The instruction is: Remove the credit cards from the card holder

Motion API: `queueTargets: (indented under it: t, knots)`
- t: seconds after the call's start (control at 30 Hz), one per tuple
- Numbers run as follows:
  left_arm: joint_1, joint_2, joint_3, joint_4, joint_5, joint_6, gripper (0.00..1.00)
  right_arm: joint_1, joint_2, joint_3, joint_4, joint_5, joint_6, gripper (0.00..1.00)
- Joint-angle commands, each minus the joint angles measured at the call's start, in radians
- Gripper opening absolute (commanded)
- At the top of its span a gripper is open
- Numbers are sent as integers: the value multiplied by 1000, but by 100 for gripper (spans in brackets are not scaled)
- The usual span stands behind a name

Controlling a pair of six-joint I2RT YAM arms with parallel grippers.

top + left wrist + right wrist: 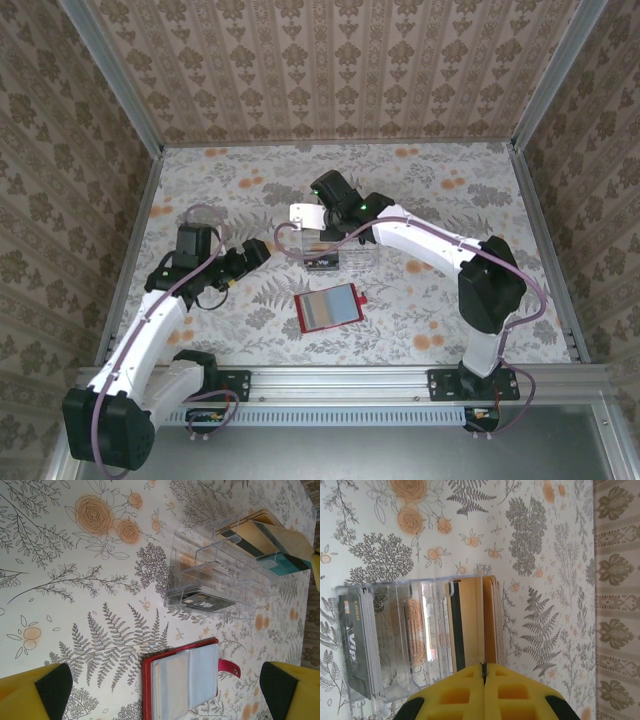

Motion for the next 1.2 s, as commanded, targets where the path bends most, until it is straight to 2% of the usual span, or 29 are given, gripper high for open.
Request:
queueTargets:
  t: [0.0,0.33,0.47,0.6,0.73,0.8,0.83,1.0,1.17]
  knots:
    - [9,1,-12,16,16,17,100,-10,29,18,-9,4,-12,0]
    - [11,5,-14,18,21,17,100,-20,52,-7,15,-2,12,0]
    - [11,4,-15,15,24,18,100,-20,67,8,29,14,40,16]
    - [11,-5,-16,10,24,17,100,-21,72,16,50,42,58,18]
    - [11,-14,-22,10,21,14,100,-19,72,16,60,59,70,28]
    - [11,-16,-23,10,22,14,100,-18,71,13,70,68,76,40]
    - [11,-17,-23,10,22,14,100,-16,75,14,72,72,77,43]
    - [11,-23,-29,10,23,13,100,-11,88,14,96,110,92,50]
    - [11,-29,-31,5,24,14,100,-11,110,19,115,137,99,51]
